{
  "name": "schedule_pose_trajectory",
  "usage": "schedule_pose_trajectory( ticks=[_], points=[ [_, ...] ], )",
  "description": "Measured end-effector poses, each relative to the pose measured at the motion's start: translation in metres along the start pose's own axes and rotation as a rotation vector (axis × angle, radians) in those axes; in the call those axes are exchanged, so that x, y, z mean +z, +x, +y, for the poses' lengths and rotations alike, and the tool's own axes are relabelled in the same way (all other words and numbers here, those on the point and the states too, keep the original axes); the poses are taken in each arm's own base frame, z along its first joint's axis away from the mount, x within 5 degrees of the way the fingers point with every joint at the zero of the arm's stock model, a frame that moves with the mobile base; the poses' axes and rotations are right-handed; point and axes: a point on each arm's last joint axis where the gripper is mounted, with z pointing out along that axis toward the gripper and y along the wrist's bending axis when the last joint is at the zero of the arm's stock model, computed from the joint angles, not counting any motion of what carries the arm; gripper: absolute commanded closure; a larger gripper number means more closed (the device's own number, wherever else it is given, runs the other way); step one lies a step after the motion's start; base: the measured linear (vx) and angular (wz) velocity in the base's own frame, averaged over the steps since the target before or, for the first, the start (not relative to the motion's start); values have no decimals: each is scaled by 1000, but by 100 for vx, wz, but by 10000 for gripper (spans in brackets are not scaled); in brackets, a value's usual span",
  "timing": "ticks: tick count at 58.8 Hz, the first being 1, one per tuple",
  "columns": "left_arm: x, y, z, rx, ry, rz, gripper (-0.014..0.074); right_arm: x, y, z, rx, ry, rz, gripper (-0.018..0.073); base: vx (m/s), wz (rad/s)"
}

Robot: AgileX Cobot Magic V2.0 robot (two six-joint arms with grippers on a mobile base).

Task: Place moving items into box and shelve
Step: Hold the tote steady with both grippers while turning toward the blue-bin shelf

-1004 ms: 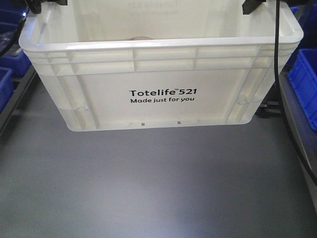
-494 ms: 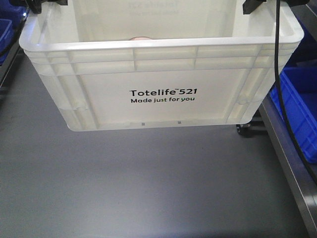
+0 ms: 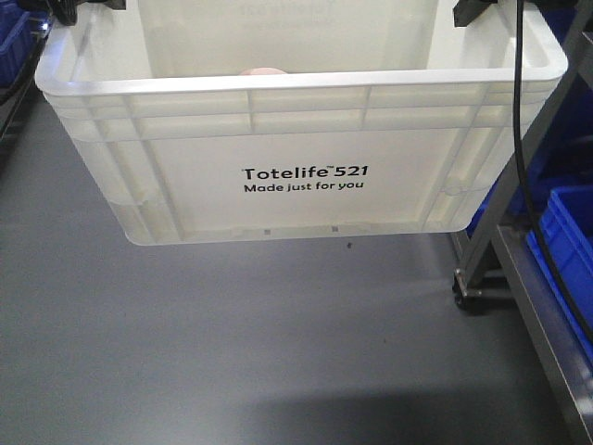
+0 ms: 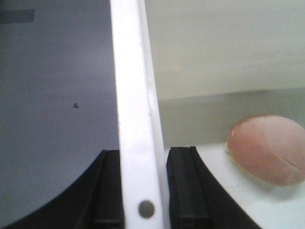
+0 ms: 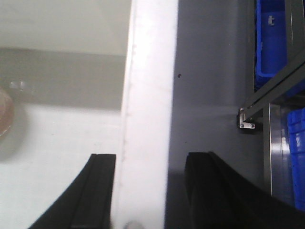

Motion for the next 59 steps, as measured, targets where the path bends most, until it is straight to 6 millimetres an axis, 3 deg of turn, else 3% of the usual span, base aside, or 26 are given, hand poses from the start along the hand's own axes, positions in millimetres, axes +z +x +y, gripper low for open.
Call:
schedule_pose_trajectory(
  ticks=[59],
  points=[
    [0, 0, 0, 1, 0, -1, 594, 0, 0, 0, -2, 3, 0, 564, 49, -10]
  ],
)
